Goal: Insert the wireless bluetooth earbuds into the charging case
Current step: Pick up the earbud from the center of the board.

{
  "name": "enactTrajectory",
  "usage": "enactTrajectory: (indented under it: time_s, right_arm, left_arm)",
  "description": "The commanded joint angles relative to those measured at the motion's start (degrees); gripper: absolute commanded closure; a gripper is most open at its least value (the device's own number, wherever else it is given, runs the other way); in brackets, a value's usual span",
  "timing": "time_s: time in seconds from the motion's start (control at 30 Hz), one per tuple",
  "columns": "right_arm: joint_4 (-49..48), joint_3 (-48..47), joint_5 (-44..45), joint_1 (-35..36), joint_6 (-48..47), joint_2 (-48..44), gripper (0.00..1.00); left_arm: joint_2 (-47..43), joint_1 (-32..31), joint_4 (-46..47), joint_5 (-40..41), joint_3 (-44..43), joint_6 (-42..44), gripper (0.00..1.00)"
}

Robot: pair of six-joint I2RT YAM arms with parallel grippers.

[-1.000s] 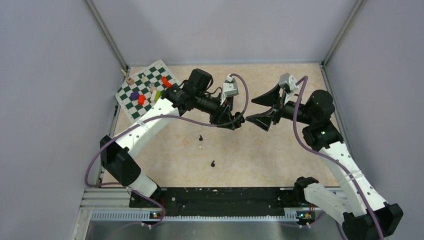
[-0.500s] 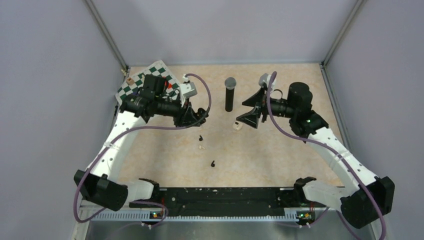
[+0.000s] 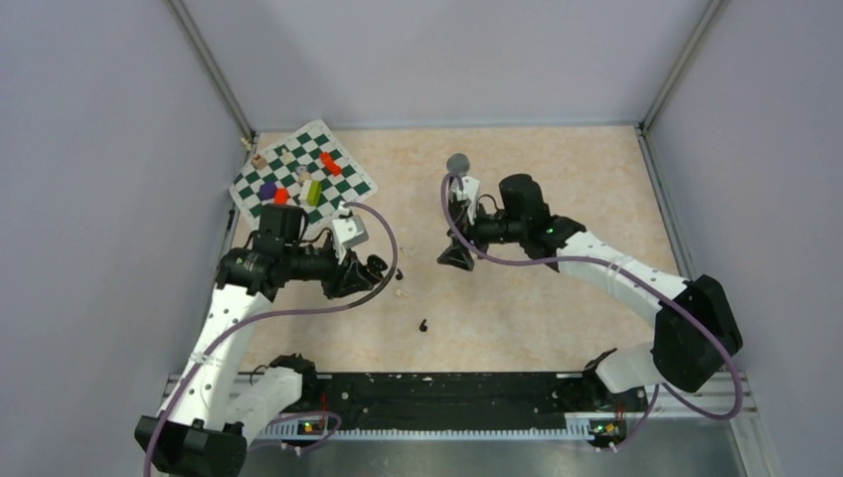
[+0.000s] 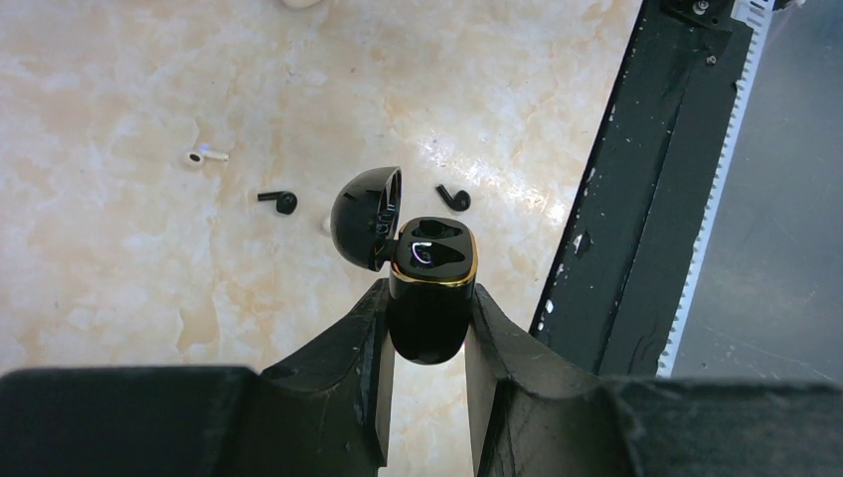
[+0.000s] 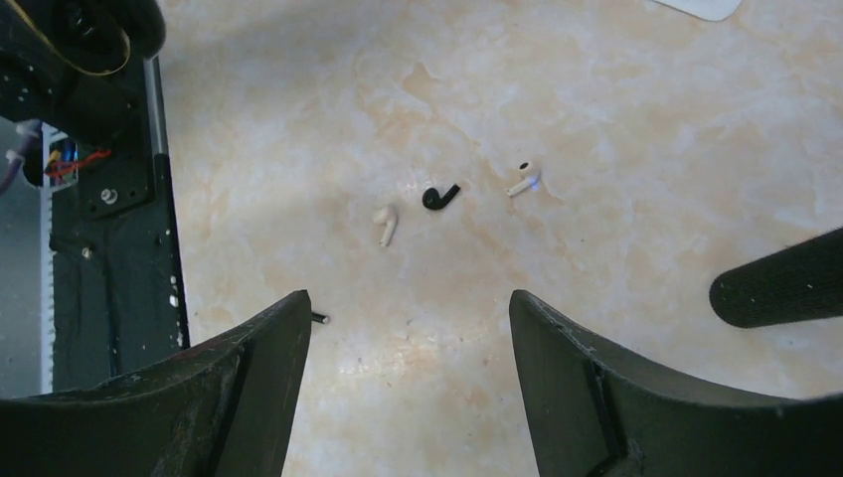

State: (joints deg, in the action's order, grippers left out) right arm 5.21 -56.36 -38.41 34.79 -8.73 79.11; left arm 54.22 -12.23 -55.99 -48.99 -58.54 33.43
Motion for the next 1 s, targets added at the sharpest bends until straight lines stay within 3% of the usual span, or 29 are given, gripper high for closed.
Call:
enactTrajectory:
  time_s: [0.0, 0.33, 0.5, 0.67, 0.77, 0.97]
  right_arm:
    - [-1.4, 0.2, 4.1, 5.6, -6.0, 0.2, 0.28]
    - [-7.1, 8.3, 1.9, 8.9, -8.0, 3.3, 0.32]
    - [-10.2, 9.7, 5.9, 11.5, -8.4, 5.9, 0.32]
    - [-12.1, 7.1, 14.9, 13.8, -7.5, 11.1, 0.3]
    - [-8.9, 0.9, 21.4, 14.7, -4.5, 15.7, 0.31]
    - [-3.8, -8.9, 25.9, 14.7, 1.9, 24.5, 0.31]
  left_arm:
    - [-3.3, 2.7, 3.8, -1.7, 3.3, 0.9, 1.0]
    - [-4.2, 13.3, 2.4, -9.4, 3.3, 1.6, 1.0]
    - [-4.1, 17.6, 1.2, -12.0, 3.3, 2.5, 1.0]
    - [-4.4, 20.2, 1.1, -14.4, 3.8, 2.7, 1.0]
    - [-4.6, 21.4, 1.5, -15.1, 3.9, 2.4, 1.0]
    - [-4.3, 22.5, 2.0, -15.7, 4.5, 2.7, 1.0]
